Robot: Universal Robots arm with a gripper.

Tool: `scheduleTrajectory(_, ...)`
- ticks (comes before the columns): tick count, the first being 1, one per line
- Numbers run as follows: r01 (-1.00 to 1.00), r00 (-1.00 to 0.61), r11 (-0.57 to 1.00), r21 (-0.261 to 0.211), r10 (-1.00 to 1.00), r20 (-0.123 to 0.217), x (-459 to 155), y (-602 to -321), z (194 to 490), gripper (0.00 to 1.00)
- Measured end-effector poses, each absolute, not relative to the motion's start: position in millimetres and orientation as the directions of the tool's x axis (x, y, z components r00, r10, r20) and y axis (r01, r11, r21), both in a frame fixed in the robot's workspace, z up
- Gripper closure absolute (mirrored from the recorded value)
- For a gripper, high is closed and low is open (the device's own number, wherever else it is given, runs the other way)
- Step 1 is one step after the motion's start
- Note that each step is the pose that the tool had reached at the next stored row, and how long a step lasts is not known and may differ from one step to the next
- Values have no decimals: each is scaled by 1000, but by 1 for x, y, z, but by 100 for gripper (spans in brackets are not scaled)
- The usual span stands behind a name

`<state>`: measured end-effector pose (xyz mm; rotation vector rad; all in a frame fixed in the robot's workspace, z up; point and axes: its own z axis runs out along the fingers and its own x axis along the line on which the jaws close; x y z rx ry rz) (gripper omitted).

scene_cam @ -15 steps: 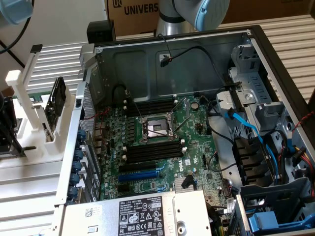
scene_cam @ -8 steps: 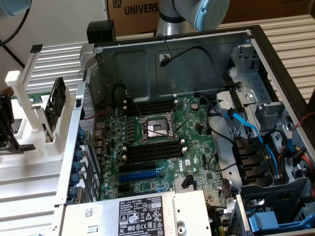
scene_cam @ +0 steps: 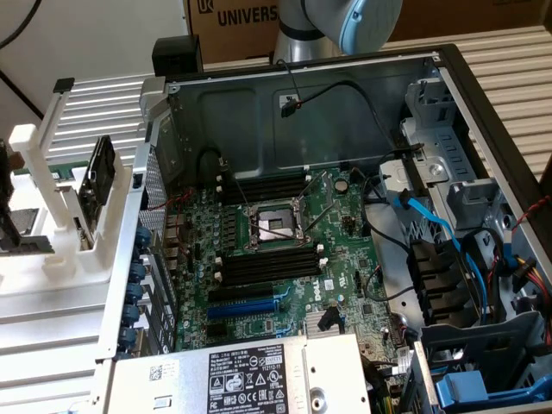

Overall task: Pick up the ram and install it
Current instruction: 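Pick up the ram and move it above insertion slot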

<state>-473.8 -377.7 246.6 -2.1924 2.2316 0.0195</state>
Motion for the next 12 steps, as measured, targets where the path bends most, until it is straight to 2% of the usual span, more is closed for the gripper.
scheduleTrajectory(12, -1000, -23, 23, -1, -1000, 9, -474, -377, 287, 87)
